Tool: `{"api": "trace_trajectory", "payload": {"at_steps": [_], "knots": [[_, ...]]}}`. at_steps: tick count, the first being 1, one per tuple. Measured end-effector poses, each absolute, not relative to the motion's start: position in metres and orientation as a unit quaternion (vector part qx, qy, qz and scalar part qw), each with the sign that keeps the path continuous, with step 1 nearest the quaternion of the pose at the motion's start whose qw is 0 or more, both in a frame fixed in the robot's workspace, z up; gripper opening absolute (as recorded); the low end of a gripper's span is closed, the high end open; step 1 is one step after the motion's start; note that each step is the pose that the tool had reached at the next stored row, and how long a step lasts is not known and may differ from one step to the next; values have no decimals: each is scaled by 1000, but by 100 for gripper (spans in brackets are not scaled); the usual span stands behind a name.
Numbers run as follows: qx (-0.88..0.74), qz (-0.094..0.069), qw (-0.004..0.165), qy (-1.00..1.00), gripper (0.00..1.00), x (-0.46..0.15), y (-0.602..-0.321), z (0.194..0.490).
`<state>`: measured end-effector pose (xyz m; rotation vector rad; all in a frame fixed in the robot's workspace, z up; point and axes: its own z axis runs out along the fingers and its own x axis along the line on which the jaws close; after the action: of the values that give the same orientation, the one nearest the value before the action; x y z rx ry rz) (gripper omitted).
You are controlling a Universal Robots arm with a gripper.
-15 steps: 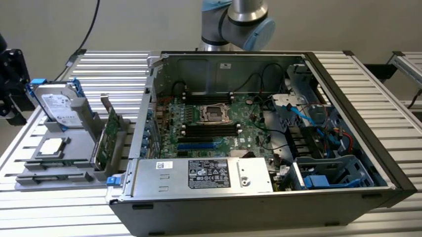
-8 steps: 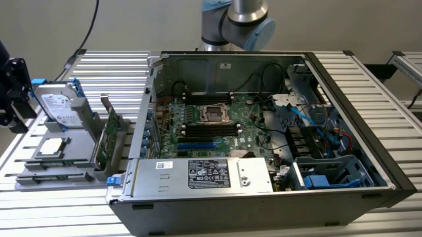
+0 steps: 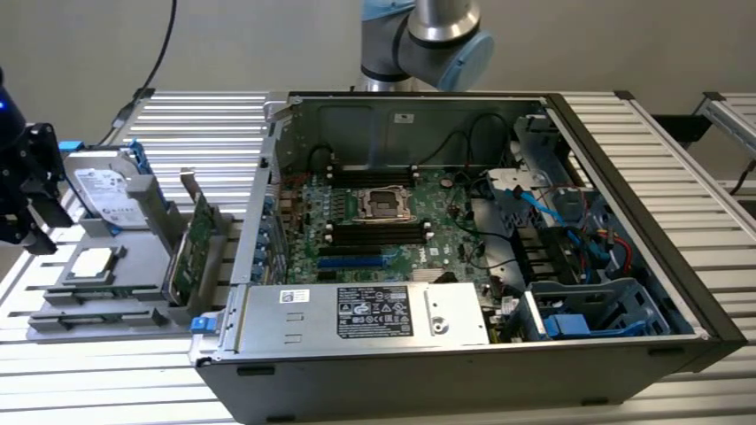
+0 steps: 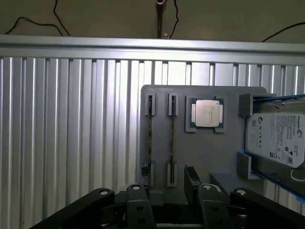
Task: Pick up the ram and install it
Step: 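Pick up the ram and move it above insertion slot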
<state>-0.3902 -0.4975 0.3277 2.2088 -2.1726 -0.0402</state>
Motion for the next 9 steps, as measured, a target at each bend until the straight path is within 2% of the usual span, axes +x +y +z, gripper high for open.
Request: {"api": "trace_trajectory", "payload": {"at_steps": [9], "knots": [[710,-13,22,-704,42,-390,-499,311]]}}
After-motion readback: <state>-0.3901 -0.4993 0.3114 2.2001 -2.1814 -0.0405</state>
